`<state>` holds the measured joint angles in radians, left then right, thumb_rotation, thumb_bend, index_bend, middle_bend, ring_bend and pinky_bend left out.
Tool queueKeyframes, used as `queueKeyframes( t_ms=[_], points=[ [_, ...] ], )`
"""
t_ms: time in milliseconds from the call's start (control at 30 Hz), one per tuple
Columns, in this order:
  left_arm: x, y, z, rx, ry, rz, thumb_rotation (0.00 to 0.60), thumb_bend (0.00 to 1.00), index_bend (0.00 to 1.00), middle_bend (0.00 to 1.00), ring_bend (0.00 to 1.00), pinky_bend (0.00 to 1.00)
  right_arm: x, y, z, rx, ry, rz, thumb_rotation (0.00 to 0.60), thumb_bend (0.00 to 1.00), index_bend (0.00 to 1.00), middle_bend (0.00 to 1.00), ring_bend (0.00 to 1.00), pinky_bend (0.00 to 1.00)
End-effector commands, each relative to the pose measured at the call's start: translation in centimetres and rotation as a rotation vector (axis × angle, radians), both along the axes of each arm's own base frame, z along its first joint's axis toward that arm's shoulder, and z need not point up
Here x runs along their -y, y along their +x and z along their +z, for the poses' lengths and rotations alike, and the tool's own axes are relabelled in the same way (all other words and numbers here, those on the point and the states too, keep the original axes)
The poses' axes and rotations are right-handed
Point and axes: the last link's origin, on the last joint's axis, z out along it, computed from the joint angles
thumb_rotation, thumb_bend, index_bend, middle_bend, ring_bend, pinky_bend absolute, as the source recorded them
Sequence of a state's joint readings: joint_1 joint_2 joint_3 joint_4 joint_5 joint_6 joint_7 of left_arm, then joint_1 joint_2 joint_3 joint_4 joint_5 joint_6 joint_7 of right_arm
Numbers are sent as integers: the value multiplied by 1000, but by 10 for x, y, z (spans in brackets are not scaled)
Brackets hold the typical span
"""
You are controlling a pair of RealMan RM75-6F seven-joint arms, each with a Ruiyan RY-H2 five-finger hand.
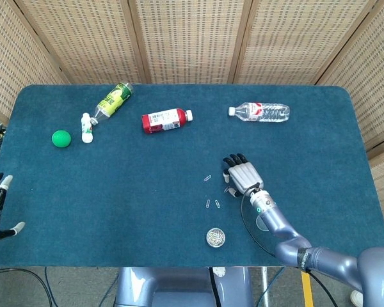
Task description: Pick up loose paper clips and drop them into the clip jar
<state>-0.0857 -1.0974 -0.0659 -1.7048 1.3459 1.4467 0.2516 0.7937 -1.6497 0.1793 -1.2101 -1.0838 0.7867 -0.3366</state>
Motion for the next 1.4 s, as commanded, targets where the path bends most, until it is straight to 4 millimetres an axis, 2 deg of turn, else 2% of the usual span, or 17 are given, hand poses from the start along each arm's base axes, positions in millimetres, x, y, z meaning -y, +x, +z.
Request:
queueKeyframes(
  t_ms=[33, 900, 1133, 1400],
  points=[
    [0, 0, 0, 1, 1, 0, 600, 0, 0, 0, 0, 0, -1, 0, -4, -11, 7, 5, 600, 302, 494, 109, 0, 0],
    [-1, -1, 1, 6, 1, 3, 600, 0, 0, 0, 0, 0, -1, 0, -17, -56, 44, 7, 600, 315, 499, 109, 0, 0],
    [-2, -2, 1, 8, 0, 6, 600, 0, 0, 0, 0, 0, 1, 0, -21, -85, 57, 4, 600, 355, 499, 109, 0, 0],
    [-3, -2, 1, 9, -1, 7, 600, 0, 0, 0, 0, 0, 0, 0, -22, -103, 63, 6, 600, 383, 579, 109, 0, 0]
  ],
)
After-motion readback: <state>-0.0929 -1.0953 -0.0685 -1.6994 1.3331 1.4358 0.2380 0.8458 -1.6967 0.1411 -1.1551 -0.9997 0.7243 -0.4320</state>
